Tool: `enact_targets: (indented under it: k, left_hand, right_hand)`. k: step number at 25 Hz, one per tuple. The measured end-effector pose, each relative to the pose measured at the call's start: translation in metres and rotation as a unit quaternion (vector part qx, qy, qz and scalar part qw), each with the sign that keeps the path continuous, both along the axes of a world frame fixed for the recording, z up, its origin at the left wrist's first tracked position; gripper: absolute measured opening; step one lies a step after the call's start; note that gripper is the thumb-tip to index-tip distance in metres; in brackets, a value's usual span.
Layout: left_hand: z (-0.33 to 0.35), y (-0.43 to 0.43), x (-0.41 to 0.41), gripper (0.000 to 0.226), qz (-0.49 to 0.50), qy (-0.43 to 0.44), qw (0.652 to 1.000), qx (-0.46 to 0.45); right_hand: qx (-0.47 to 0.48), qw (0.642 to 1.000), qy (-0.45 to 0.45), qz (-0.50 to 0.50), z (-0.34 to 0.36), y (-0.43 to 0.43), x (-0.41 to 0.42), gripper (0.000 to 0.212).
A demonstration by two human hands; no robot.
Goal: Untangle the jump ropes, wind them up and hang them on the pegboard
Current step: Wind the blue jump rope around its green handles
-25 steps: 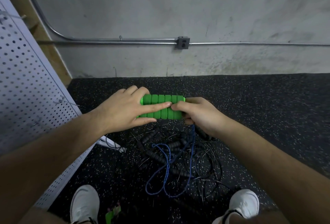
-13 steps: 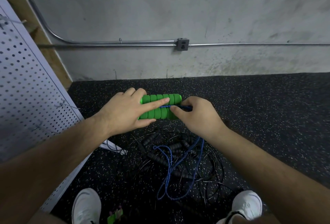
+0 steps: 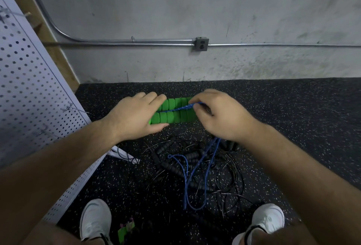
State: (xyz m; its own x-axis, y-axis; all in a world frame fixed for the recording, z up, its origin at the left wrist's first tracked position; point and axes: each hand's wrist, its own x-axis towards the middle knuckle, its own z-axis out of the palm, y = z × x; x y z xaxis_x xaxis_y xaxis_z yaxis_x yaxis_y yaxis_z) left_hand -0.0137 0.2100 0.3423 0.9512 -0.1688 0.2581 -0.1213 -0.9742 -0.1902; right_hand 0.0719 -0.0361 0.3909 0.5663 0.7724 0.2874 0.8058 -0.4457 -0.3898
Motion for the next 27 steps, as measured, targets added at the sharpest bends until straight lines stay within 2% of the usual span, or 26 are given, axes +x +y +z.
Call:
enact_targets:
  k: [3,5,8,12,14,16,19,22,24,27]
  left_hand:
    - [0.000,-0.003,-0.002,0.076,-0.062,-0.005,0.998,-0.010]
    - [0.003,-0.005,-0.004,0.075,-0.094,-0.003,0.995,-0.024]
    - [0.009,-0.015,-0.008,0.072,-0.128,-0.019,0.991,-0.046]
    - [0.017,-0.027,-0.012,0.073,-0.115,-0.044,0.989,-0.084]
    - [0.018,-0.026,-0.010,0.074,-0.094,-0.062,0.991,-0.079]
    - [0.018,-0.017,-0.007,0.076,-0.059,-0.071,0.994,-0.062]
    - [0.016,0.002,-0.001,0.079,0.000,-0.063,0.998,-0.027]
    - [0.011,0.019,0.001,0.079,0.027,-0.041,0.999,0.012]
    - [0.005,0.023,0.001,0.078,0.030,-0.022,0.998,0.043]
    - [-0.003,0.018,0.001,0.077,0.010,-0.007,0.997,0.072]
  right_hand:
    - [0.016,1.000,-0.003,0.026,0.003,-0.009,0.021,0.022]
    - [0.036,0.998,0.038,0.026,-0.001,-0.011,0.030,0.020]
    - [0.102,0.976,0.191,-0.005,-0.007,-0.015,0.042,0.018]
    - [0.193,0.912,0.360,-0.034,-0.026,-0.008,0.033,0.021]
    - [0.187,0.888,0.418,-0.037,-0.042,0.003,0.012,0.026]
    - [0.134,0.908,0.396,-0.034,-0.055,0.012,-0.011,0.025]
    - [0.066,0.951,0.302,-0.014,-0.063,0.018,-0.035,0.029]
    - [-0.016,0.970,0.244,-0.002,-0.048,0.019,-0.052,0.037]
    - [-0.072,0.983,0.168,-0.005,-0.030,0.016,-0.056,0.038]
    - [-0.094,0.992,0.078,-0.019,-0.002,0.005,-0.046,0.032]
